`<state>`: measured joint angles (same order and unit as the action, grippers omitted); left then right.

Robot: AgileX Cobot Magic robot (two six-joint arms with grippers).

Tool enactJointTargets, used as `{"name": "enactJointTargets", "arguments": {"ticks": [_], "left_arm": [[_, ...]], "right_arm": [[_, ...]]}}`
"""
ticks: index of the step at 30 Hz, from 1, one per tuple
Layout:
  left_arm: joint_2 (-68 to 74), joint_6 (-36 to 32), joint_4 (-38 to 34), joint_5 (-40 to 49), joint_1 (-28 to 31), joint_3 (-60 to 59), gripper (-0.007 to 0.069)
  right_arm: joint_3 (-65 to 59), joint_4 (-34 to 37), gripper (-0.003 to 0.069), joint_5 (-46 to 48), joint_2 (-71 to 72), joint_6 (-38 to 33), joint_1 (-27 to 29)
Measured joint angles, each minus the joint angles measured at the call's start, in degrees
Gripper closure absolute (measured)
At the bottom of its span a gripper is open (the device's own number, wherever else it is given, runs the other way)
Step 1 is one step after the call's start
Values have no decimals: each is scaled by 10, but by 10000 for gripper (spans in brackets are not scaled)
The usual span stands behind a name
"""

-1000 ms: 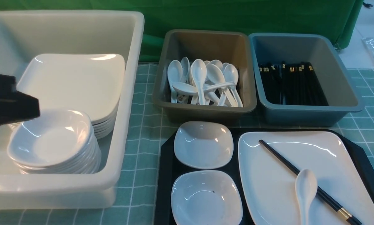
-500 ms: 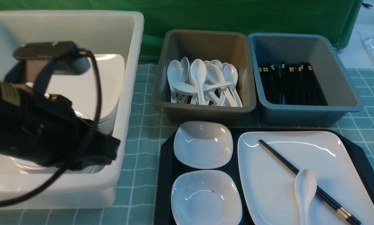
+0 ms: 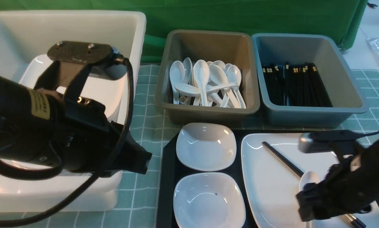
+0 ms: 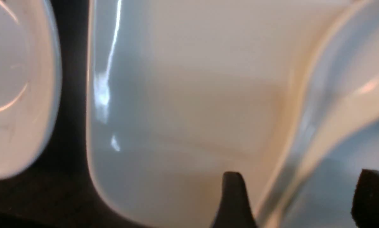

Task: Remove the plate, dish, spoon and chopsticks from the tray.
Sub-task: Use the right arm to grab a soup spoon from the plate, then use the right arm to put the soup spoon into the small storage box in the middle

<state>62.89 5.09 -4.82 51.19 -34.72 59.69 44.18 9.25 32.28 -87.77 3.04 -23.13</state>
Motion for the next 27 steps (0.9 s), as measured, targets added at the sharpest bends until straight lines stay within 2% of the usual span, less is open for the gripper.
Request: {"name": "enactJointTargets", "arguments": {"ticks": [7, 8, 9, 10, 11, 12, 20, 24, 26, 27], "left_arm": [[0, 0, 6, 0, 0, 0, 624], [0, 1, 6, -1, 0, 0, 624], [0, 1, 6, -1, 0, 0, 624], [0, 2, 7, -3, 0, 0, 624], [0, 2, 7, -3, 0, 0, 624], [0, 2, 8, -4, 0, 0, 624], [0, 3, 11, -7, 0, 0, 624], [0, 3, 11, -12, 0, 0, 617], [0, 3, 11, -13, 0, 0, 617], [0, 3, 11, -13, 0, 0, 617]], "right_arm": [[5, -7, 176, -4, -42, 9, -2], [6, -8, 222, -4, -43, 6, -2], [6, -9, 232, -3, -43, 5, -2], [7, -12, 347, -3, -44, -5, -2], [7, -12, 383, -4, -44, -7, -2], [7, -10, 508, -4, -44, -12, -2], [56, 6, 498, 12, 14, -24, -4], [209, 8, 498, 5, 5, -48, -4], [325, 9, 498, 9, -42, -62, -4], [335, 9, 498, 9, -47, -63, -4]]}}
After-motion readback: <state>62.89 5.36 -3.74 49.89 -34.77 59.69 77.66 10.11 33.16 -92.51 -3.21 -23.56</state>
